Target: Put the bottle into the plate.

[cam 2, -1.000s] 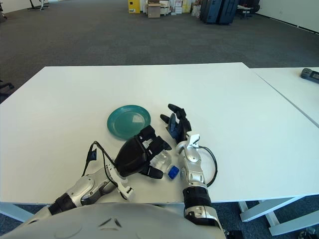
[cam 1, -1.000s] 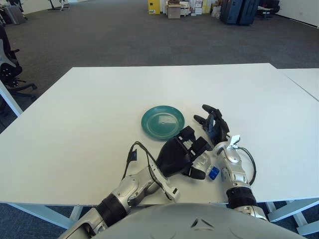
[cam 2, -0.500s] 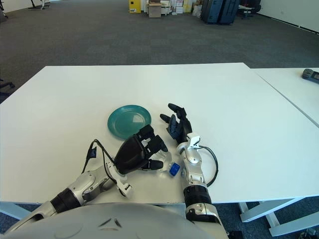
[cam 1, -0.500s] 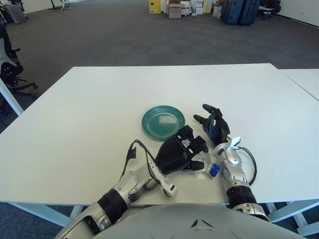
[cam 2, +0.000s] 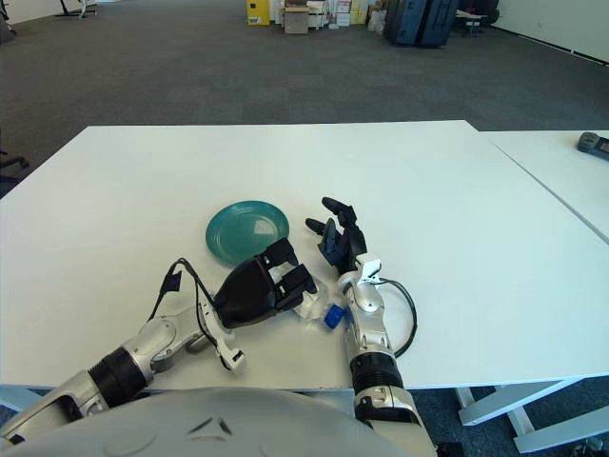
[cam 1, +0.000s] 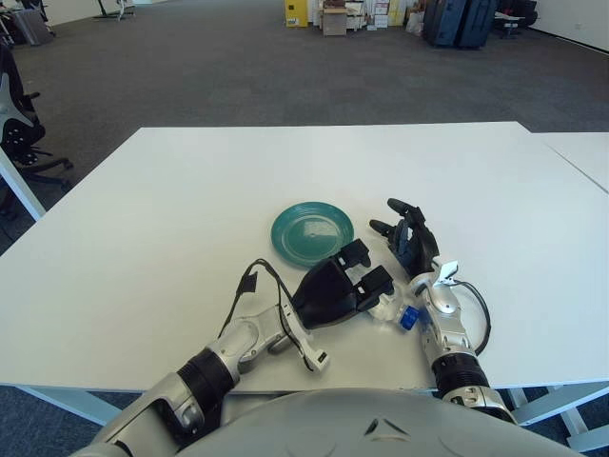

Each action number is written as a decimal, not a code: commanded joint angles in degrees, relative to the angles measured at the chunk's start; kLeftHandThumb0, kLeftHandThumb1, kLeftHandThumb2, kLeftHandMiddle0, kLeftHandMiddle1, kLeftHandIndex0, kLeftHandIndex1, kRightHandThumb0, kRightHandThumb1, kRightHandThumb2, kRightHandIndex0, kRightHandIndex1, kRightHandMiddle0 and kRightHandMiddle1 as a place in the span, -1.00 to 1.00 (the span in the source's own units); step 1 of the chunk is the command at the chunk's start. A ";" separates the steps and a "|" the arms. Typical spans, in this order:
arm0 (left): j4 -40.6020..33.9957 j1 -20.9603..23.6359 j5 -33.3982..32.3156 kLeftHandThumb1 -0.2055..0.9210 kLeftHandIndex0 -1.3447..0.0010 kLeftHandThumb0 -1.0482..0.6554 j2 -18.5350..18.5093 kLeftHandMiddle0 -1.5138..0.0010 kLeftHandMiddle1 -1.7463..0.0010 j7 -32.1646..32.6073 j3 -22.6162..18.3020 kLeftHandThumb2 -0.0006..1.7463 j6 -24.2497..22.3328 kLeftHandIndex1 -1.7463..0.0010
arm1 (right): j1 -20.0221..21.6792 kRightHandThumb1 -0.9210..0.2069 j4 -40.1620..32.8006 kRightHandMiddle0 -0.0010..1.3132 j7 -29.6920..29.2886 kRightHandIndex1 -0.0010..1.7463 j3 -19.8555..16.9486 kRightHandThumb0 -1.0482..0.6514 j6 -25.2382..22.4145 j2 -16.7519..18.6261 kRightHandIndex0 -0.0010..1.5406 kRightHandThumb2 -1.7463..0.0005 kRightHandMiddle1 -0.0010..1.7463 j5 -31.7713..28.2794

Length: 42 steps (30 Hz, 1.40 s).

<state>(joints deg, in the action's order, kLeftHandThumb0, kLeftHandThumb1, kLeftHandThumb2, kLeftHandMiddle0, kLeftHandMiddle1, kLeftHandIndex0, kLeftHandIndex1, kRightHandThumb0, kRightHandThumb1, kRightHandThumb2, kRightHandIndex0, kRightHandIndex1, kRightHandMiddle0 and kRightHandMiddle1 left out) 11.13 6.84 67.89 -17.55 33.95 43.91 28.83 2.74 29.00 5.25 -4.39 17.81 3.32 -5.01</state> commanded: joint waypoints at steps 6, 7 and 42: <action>-3.36 0.76 -0.12 0.80 0.96 -0.53 -4.20 0.61 0.28 -6.83 -0.52 -0.19 -0.49 -0.40 | -1.99 -1.00 3.47 -0.98 -2.48 -0.51 -0.26 -0.55 -4.70 -0.62 -0.30 -0.07 0.02 1.01; -3.57 0.72 -0.21 0.82 0.97 -0.54 -4.29 0.59 0.35 -7.14 -0.56 -0.21 -0.50 -0.35 | -1.97 -1.00 3.50 -0.98 -2.56 -0.51 -0.23 -0.55 -4.71 -0.64 -0.30 -0.07 0.02 1.03; -22.16 -2.92 -5.01 1.00 1.00 -1.00 -11.36 0.96 1.00 -33.17 -6.07 -0.16 -1.98 0.98 | -0.98 -1.00 7.81 -0.97 0.15 -0.54 -1.25 -0.48 0.13 0.72 -0.28 0.03 0.02 -1.29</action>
<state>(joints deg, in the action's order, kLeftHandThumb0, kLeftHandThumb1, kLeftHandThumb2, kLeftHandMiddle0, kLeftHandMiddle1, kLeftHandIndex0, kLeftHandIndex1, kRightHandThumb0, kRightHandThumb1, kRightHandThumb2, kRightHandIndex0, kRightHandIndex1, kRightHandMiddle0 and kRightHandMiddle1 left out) -9.59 3.56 63.23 -28.21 2.64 39.14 27.37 4.37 32.66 5.93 -5.28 20.37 3.43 -6.00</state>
